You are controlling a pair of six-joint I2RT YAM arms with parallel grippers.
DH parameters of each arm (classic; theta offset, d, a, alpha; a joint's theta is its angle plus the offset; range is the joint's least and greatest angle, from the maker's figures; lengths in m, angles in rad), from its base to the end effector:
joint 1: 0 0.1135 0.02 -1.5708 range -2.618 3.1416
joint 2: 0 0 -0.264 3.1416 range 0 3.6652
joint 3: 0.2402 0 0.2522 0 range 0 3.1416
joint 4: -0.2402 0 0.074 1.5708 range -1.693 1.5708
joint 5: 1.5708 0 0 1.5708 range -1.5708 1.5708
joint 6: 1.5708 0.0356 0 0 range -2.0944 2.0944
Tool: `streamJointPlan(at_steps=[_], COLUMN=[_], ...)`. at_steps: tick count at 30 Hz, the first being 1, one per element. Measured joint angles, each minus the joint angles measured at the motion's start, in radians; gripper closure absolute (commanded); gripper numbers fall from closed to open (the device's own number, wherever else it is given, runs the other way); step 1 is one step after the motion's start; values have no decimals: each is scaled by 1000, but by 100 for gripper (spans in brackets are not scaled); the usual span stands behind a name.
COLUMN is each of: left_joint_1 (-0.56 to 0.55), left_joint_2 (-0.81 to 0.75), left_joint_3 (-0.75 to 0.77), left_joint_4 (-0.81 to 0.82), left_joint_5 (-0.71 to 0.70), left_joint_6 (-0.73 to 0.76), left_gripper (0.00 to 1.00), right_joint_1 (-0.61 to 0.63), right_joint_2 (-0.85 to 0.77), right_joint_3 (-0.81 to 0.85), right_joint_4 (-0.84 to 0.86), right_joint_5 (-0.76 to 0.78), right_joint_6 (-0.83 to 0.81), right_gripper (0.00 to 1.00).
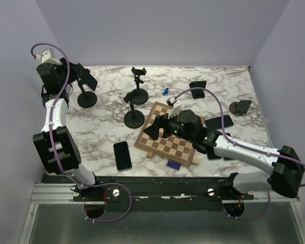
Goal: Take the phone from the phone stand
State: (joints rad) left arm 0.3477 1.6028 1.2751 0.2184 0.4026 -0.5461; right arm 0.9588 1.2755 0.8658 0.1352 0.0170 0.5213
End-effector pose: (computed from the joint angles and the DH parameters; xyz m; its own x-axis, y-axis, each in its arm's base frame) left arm 0.3675 0.1183 0.3437 -0.1150 -0.5499 -0.8273 -0.0082 0.8333 -0.5528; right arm 0.1713 0.2429 0.2938 -0.5379 0.1003 -0.8370 -0.6240 0.6202 0.4754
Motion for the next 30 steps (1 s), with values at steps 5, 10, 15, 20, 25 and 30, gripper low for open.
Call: streamJointPlan(at_steps=[5,10,15,20,25,30], left_joint_1=[0,0,2,4,-3,-34], left_joint_2=[20,23,22,-21,-190,-373], left_joint_3=[10,10,10,-32,-193,-349], left_joint_4=[-16,-41,-65,-66,-79,-109], left_joint_5=[17,26,32,40,56,103], left_joint_6=[14,29,35,16,-15,-33], left_gripper=[57,82,100,100,100,100], right_joint_1=[-5,-5,-6,-6,-10,-10], right_joint_2=[36,53,53,49,40,39], right_joint_3=[1,12,13,13,13,14], right_joint_4=[0,0,9,16,19,18], right_joint_5=[-26,-42,-61,-74,-94,-117], right_joint_6=[0,0,4,13,29,47], right_gripper=[8,8,8,8,8,8])
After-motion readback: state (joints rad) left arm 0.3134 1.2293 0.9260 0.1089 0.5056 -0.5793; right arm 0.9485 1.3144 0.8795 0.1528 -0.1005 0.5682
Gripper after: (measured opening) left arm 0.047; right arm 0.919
